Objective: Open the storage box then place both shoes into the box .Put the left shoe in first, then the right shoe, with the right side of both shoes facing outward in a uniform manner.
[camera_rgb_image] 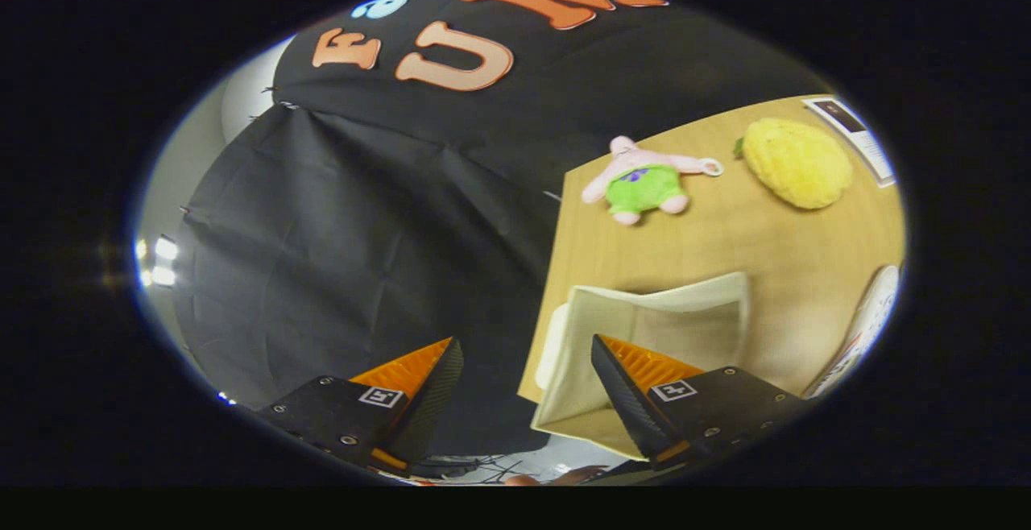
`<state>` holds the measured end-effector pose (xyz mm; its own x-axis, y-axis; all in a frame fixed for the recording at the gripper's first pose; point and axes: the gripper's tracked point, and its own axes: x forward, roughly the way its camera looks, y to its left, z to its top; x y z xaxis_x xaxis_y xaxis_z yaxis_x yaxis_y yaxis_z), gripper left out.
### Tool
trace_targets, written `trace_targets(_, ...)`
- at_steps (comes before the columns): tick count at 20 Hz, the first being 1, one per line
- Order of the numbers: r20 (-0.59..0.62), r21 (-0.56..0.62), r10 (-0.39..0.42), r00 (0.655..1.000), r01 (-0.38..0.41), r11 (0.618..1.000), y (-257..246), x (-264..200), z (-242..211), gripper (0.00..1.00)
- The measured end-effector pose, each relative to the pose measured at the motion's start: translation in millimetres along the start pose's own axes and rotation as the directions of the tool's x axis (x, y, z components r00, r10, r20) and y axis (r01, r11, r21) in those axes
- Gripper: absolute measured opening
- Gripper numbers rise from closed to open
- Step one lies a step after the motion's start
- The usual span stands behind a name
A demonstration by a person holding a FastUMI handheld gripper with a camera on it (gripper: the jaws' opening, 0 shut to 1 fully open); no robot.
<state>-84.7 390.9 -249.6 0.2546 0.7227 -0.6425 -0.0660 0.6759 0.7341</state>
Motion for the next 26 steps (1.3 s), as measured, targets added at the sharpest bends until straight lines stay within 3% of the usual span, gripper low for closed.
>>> trace_targets(2, 0.025, -0.022, -0.112, 0.993, 0.112, 0.993, -48, -13, 11, 0.96)
trace_targets(5, 0.040, -0.052, -0.293, 0.955, 0.294, 0.954, -132, -35, 17, 0.96)
trace_targets(9, -0.025, -0.014, -0.447, 0.894, 0.447, 0.895, -237, -68, -17, 0.93)
trace_targets(18, -0.091, 0.026, -0.558, 0.824, 0.563, 0.826, -321, -108, -57, 0.79)
trace_targets(24, -0.136, 0.002, -0.562, 0.816, 0.568, 0.823, -338, -99, -87, 0.70)
trace_targets(26, -0.136, -0.018, -0.586, 0.798, 0.590, 0.807, -347, -97, -88, 0.65)
